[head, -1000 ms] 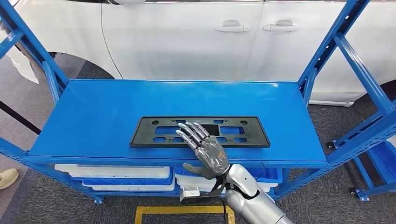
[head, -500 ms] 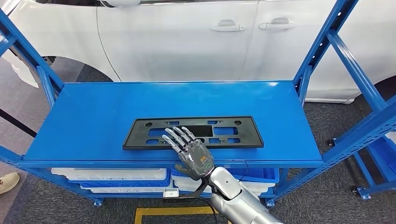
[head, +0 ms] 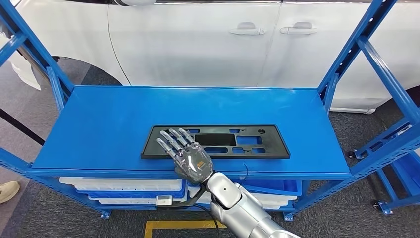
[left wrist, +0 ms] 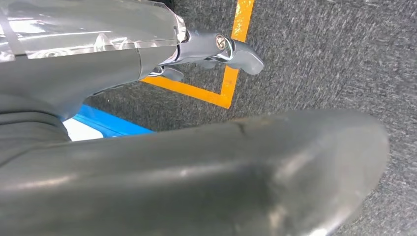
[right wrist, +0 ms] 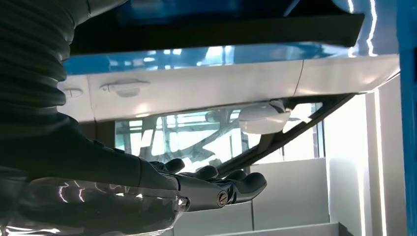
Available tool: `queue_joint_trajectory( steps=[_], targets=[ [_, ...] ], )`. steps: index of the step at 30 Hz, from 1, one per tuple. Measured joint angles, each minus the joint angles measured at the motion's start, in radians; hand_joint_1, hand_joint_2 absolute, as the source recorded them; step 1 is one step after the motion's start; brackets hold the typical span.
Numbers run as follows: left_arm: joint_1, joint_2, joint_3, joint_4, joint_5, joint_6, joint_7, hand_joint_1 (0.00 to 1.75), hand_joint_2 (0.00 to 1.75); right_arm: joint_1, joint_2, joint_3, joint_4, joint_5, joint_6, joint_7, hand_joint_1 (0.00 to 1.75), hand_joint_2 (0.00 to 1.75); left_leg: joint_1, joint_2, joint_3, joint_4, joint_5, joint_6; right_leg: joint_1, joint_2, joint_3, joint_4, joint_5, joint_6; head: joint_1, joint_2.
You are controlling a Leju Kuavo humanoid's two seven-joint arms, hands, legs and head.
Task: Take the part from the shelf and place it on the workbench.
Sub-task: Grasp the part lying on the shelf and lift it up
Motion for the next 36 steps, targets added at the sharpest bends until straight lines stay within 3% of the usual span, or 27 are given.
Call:
queue_joint_trajectory(
  steps=[2, 6, 8, 10, 11, 12, 14, 16, 17, 21, 23, 25, 26, 27, 28, 29, 31, 32, 36],
  targets=[
    [-0.002, 0.000, -0.002, 0.000, 0.000, 0.000, -0.001, 0.00, 0.00, -0.024, 0.014, -0.001, 0.024, 0.039, 0.000, 0.034, 0.00, 1.75, -0.004, 0.000, -0.002, 0.004, -0.003, -0.008, 0.003, 0.001, 0.035, -0.079, 0.024, -0.007, 0.000, 0.000],
    [-0.003, 0.000, -0.004, 0.000, 0.000, 0.001, -0.002, 0.00, 0.00, -0.065, 0.035, -0.002, 0.087, 0.091, 0.000, 0.096, 0.00, 1.75, 0.000, 0.000, -0.008, 0.020, -0.017, -0.030, 0.002, 0.001, 0.040, -0.096, 0.028, -0.022, 0.000, 0.000],
    [-0.003, 0.001, -0.004, 0.000, 0.000, 0.001, -0.003, 0.00, 0.00, -0.086, 0.048, -0.002, 0.121, 0.112, 0.000, 0.121, 0.00, 1.75, 0.004, 0.000, -0.045, 0.101, -0.065, -0.041, -0.003, 0.000, 0.042, -0.101, 0.031, -0.029, 0.000, 0.000],
    [-0.002, 0.002, -0.004, 0.000, 0.000, 0.002, -0.004, 0.00, 0.00, -0.103, 0.055, -0.001, 0.159, 0.125, 0.000, 0.144, 0.00, 1.75, 0.009, 0.001, -0.107, 0.231, -0.121, -0.052, -0.003, -0.001, 0.042, -0.101, 0.031, -0.031, 0.000, 0.000],
    [-0.001, 0.003, -0.004, 0.000, 0.000, 0.002, -0.005, 0.00, 0.00, -0.110, 0.056, -0.001, 0.181, 0.129, 0.000, 0.160, 0.00, 1.75, 0.011, 0.001, -0.128, 0.272, -0.129, -0.055, -0.003, -0.002, 0.042, -0.101, 0.031, -0.031, 0.000, 0.000],
    [0.000, 0.003, -0.004, 0.000, 0.000, 0.003, -0.005, 0.00, 0.00, -0.118, 0.057, 0.000, 0.204, 0.131, 0.000, 0.180, 0.00, 1.75, 0.013, 0.001, -0.133, 0.278, -0.118, -0.057, -0.003, -0.002, 0.042, -0.100, 0.030, -0.031, 0.000, 0.000],
    [0.000, 0.003, -0.004, 0.000, 0.000, 0.004, -0.006, 0.00, 0.00, -0.143, 0.058, 0.012, 0.251, 0.132, 0.002, 0.233, 0.00, 1.75, 0.018, 0.002, -0.089, 0.177, -0.051, -0.059, -0.004, -0.001, 0.043, -0.096, 0.027, -0.027, 0.000, 0.000],
    [-0.003, 0.004, -0.004, 0.000, 0.000, 0.004, -0.007, 0.00, 0.00, -0.176, 0.058, 0.037, 0.301, 0.132, 0.016, 0.290, 0.00, 1.75, 0.017, 0.002, -0.029, 0.052, -0.004, -0.053, -0.002, 0.001, 0.043, -0.092, 0.024, -0.018, 0.000, 0.000],
    [-0.004, 0.004, -0.004, 0.000, 0.000, 0.003, -0.008, 0.00, 0.00, -0.193, 0.057, 0.051, 0.326, 0.132, 0.029, 0.315, 0.00, 1.75, 0.014, 0.002, -0.014, 0.019, 0.003, -0.047, -0.001, 0.002, 0.042, -0.090, 0.023, -0.012, 0.000, 0.000],
    [-0.002, 0.005, -0.004, 0.000, 0.000, 0.002, -0.010, 0.00, 0.00, -0.244, 0.044, 0.092, 0.401, 0.132, 0.088, 0.386, 0.00, 1.75, 0.011, 0.002, -0.009, 0.001, 0.006, -0.017, -0.003, 0.001, 0.038, -0.083, 0.016, 0.010, 0.000, 0.000],
    [-0.004, 0.005, -0.004, 0.000, 0.000, 0.001, -0.010, 0.00, 0.00, -0.267, 0.030, 0.102, 0.427, 0.133, 0.118, 0.401, 0.00, 1.75, 0.014, 0.004, -0.007, -0.004, 0.010, -0.003, -0.004, 0.000, 0.005, -0.008, -0.031, 0.017, 0.000, 0.000],
    [-0.003, 0.006, -0.004, 0.000, 0.000, 0.001, -0.011, 0.00, 0.00, -0.279, 0.012, 0.105, 0.449, 0.133, 0.152, 0.420, 0.04, 1.75, 0.011, 0.004, -0.007, -0.004, 0.010, 0.003, -0.003, 0.000, -0.056, 0.121, -0.090, 0.020, 0.000, 0.000],
    [-0.001, 0.006, -0.004, 0.000, 0.000, 0.001, -0.011, 0.00, 0.00, -0.286, 0.003, 0.106, 0.458, 0.133, 0.175, 0.438, 0.38, 1.75, 0.009, 0.004, -0.006, -0.004, 0.010, 0.004, -0.003, 0.000, -0.080, 0.168, -0.102, 0.020, 0.000, 0.000],
    [0.000, 0.006, -0.004, 0.000, 0.000, 0.001, -0.011, 0.00, 0.00, -0.293, -0.006, 0.106, 0.466, 0.132, 0.199, 0.457, 0.76, 1.75, 0.008, 0.004, -0.005, -0.004, 0.009, 0.005, -0.003, 0.000, -0.087, 0.184, -0.098, 0.019, 0.000, 0.000],
    [0.000, 0.007, -0.004, 0.000, 0.000, 0.001, -0.011, 0.00, 0.00, -0.301, -0.016, 0.105, 0.473, 0.131, 0.224, 0.477, 1.18, 1.75, 0.007, 0.004, -0.003, -0.004, 0.009, 0.005, -0.003, 0.000, -0.076, 0.162, -0.076, 0.017, 0.000, 0.000],
    [0.000, 0.007, -0.004, 0.000, 0.000, 0.000, -0.011, 0.00, 0.00, -0.309, -0.026, 0.102, 0.480, 0.130, 0.246, 0.496, 1.58, 1.75, 0.006, 0.002, -0.001, -0.003, 0.009, 0.005, -0.002, 0.000, -0.044, 0.103, -0.043, 0.013, 0.000, 0.000],
    [0.001, 0.006, -0.004, 0.000, 0.000, -0.001, -0.011, 0.00, 0.00, -0.323, -0.047, 0.092, 0.488, 0.128, 0.272, 0.521, 1.72, 1.75, 0.002, -0.002, 0.001, -0.002, 0.008, 0.003, 0.003, 0.000, 0.027, -0.035, 0.008, 0.000, 0.000, 0.000],
    [0.001, 0.006, -0.004, 0.000, 0.000, -0.002, -0.011, 0.00, 0.00, -0.328, -0.055, 0.086, 0.491, 0.127, 0.278, 0.529, 1.74, 1.75, 0.001, -0.003, 0.001, -0.001, 0.008, -0.001, 0.005, 0.000, 0.048, -0.079, 0.020, -0.004, 0.000, 0.000],
    [-0.001, 0.008, -0.004, 0.000, 0.000, -0.005, -0.011, 0.00, 0.00, -0.334, -0.077, 0.066, 0.502, 0.127, 0.294, 0.556, 1.75, 1.75, 0.000, -0.003, 0.001, 0.000, 0.006, -0.021, 0.004, 0.003, 0.059, -0.111, 0.034, -0.014, 0.000, 0.000]
  ],
)
